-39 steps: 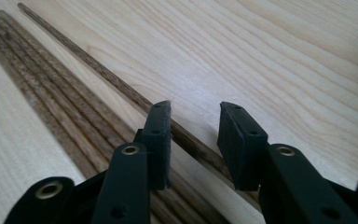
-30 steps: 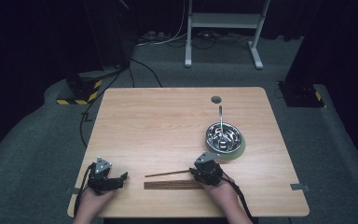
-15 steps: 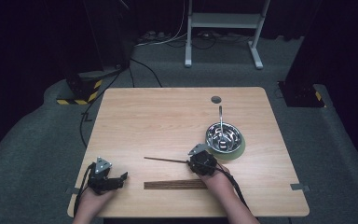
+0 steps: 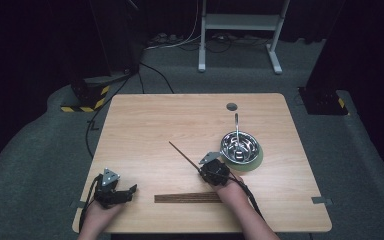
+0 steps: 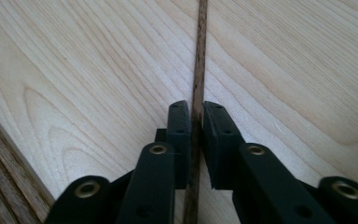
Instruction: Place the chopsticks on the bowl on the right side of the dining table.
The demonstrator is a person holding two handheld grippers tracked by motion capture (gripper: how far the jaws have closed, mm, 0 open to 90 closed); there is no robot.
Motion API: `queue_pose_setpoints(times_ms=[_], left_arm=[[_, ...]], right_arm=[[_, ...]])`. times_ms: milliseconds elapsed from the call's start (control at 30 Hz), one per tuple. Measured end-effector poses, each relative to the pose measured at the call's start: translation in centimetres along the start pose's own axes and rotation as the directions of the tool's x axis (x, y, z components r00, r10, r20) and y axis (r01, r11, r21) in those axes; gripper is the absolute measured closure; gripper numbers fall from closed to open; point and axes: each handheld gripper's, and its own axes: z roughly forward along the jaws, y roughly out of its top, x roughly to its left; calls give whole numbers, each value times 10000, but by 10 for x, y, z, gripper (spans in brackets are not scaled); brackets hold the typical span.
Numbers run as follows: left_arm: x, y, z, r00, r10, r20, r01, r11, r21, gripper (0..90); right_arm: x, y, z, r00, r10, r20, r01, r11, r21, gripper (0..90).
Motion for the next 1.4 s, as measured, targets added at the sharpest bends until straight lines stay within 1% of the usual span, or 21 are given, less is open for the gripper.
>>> queue_pose_setpoints(times_ms=[33,100,200,233,267,300,367,400,500,533,567,733,833,900,1000,1033,1067,1133,1300,1367,1400], left_arm=[[0,0,0,10000,-4,-2,4,10000,-1,139],[0,0,0,10000,-4,-2,4,10000,-1,139],[0,0,0,10000,-15,0,15,10000,5,139],[0,0,0,10000,-3,1,3,10000,-2,139],[0,0,0,10000,-3,1,3,10000,-2,139],[0,0,0,10000,-5,2,5,10000,-5,139],[0,0,0,10000,-5,2,5,10000,-2,139],[0,0,0,10000,11,8,-11,10000,-2,139],[0,0,0,10000,32,2,-32,10000,-9,141],[0,0,0,10000,32,2,-32,10000,-9,141],[0,0,0,10000,31,1,-31,10000,-8,141],[0,0,0,10000,24,20,-24,10000,-3,141],[1,0,0,10000,30,30,-30,10000,-7,141],[1,0,0,10000,30,28,-30,10000,-6,142],[1,0,0,10000,45,18,-45,10000,22,142],[1,0,0,10000,36,27,-36,10000,-12,142],[1,0,0,10000,36,27,-36,10000,-12,142],[0,0,0,10000,-4,20,4,10000,-48,142],[0,0,0,10000,-18,-1,18,10000,-56,143],[0,0,0,10000,-13,-3,13,10000,-51,143],[0,0,0,10000,-19,-3,19,10000,-55,143]], right_arm=[[-1,1,0,10000,10,70,-9,9999,-113,767],[-1,2,1,9998,68,168,-65,9999,-152,749],[-2,4,2,9996,119,259,-112,9996,-271,742],[-3,6,4,9998,190,60,-188,9994,-289,738],[-3,6,4,9998,190,60,-188,9994,-289,738],[-2,8,6,9998,176,-104,-179,9995,-262,731],[-2,9,7,9998,194,-57,-196,9993,-310,718],[-3,11,8,9996,274,-119,-278,9991,-317,717],[-4,15,10,9995,232,-199,-240,9990,-382,756],[-4,15,10,9995,232,-199,-240,9990,-382,756],[-5,16,12,9992,251,-320,-261,9992,-313,762],[-6,19,17,9990,253,-373,-257,9996,-103,756],[-4,23,19,9998,87,-191,-86,10000,6,746],[-3,24,19,9998,123,-136,-123,9999,11,749],[-2,25,21,9998,141,-112,-141,9999,10,772],[-1,26,21,10000,-54,-16,54,10000,21,800],[-1,26,21,10000,-54,-16,54,10000,21,800],[-1,26,21,9998,-184,-126,184,9998,-4,823],[0,26,20,9994,-129,-307,131,9999,43,834],[0,25,19,9989,-217,-405,221,9997,97,842],[1,25,19,9987,-125,-488,132,9998,140,844]])
